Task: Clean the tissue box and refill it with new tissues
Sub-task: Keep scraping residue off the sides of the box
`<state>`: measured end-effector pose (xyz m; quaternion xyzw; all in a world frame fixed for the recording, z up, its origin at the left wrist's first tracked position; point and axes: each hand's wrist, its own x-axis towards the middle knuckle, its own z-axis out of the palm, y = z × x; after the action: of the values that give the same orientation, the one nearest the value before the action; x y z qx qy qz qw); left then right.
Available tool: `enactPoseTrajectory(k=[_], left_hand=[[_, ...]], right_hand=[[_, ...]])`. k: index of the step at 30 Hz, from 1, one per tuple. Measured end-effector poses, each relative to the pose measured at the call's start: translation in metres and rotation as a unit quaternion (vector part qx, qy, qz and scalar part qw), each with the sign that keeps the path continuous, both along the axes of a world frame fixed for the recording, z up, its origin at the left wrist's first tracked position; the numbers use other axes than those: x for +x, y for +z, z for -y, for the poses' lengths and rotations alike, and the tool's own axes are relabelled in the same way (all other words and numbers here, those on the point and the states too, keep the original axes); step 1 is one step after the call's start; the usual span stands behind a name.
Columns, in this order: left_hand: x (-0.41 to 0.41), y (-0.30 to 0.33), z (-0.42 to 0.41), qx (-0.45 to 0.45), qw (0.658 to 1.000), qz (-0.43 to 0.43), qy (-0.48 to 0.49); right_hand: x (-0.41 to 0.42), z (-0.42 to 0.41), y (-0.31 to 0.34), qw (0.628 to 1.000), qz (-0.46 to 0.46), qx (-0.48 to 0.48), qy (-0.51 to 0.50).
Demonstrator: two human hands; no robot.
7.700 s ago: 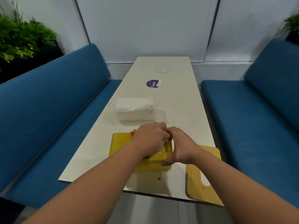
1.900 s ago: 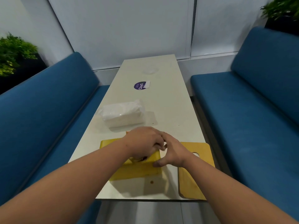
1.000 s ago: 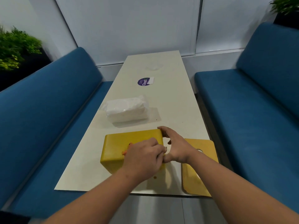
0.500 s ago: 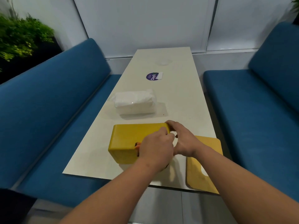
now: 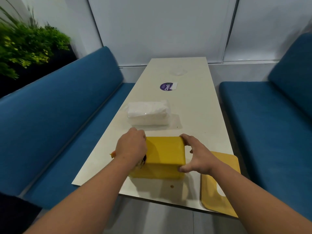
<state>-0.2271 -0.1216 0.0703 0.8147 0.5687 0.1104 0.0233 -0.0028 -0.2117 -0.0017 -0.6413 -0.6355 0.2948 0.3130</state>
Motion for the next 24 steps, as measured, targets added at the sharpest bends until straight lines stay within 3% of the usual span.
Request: enactPoseTrajectory(k=[9,14,24], left_hand=[[0.093,-0.001,0.038,-0.03,0.981,-0.005,-0.192],[0.029,-0.002,0.006,-0.027,0.994,-0.018,-0.102],[-0.059,-0.007,-0.023,-0.008,0.999,0.021,0.032]], right_hand=[[-0.003,-0.001,-0.003,0.999,-0.034,0.016,-0.023],[-0.002,0.001,-0.002,1.0,0.014,0.001,-0.007],[-0.004,0.003,0.005,1.0,-0.002,-0.03,-0.004]])
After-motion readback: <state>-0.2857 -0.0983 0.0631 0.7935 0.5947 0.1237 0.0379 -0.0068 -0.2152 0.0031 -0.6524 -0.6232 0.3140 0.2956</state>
